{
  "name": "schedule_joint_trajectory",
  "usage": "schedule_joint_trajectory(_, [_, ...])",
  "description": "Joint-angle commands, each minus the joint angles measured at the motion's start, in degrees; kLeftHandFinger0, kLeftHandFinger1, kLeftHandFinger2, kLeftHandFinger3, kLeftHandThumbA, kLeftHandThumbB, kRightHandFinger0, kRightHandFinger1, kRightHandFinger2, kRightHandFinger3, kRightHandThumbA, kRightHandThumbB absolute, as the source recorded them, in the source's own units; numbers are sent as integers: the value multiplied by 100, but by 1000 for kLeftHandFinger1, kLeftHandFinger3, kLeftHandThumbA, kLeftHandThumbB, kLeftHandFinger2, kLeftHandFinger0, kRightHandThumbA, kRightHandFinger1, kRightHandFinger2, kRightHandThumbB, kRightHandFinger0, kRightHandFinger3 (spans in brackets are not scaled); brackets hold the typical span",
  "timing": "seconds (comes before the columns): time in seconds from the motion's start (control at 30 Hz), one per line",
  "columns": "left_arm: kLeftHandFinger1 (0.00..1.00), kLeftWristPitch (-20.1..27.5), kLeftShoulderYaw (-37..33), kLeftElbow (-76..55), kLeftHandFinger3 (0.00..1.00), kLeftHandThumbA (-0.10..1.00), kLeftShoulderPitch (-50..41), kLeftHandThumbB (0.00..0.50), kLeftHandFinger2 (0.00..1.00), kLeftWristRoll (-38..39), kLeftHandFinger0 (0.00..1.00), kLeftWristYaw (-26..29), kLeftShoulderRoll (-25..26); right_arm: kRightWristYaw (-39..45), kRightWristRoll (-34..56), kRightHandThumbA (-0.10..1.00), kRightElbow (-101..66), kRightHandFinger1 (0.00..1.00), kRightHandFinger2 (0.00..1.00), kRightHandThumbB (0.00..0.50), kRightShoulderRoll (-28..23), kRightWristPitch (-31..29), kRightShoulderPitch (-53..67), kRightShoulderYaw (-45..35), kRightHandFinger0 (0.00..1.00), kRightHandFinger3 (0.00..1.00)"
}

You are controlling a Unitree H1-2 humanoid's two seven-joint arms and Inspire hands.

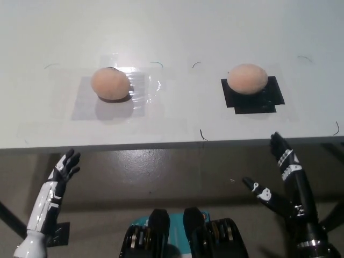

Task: Use both hands to push two dumpling toys together to the middle

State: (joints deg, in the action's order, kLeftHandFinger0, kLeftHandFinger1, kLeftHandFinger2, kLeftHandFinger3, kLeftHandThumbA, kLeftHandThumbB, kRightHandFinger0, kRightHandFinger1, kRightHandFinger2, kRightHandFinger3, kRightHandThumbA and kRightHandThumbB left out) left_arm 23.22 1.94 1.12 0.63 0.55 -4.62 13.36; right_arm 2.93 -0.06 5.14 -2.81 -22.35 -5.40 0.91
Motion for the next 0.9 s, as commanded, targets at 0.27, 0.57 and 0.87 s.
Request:
schedule_joint_trajectory(0.27, [1000,-113,271,-1500,1000,1000,242,272,1000,-110,1000,-10,202,-56,-16,1000,-991,1000,1000,292,-487,-35,-732,-401,1000,1000])
schedule_joint_trajectory(0.57, [1000,-637,561,-1253,1000,1000,1331,197,1000,27,1000,-82,647,-126,-14,1000,-571,1000,1000,236,-691,260,-1753,-615,1000,1000])
schedule_joint_trajectory(0.87, [1000,-514,566,307,1000,1000,2594,278,1000,16,1000,-175,1036,-92,395,1000,374,1000,1000,293,-721,458,-2756,-817,1000,1000])
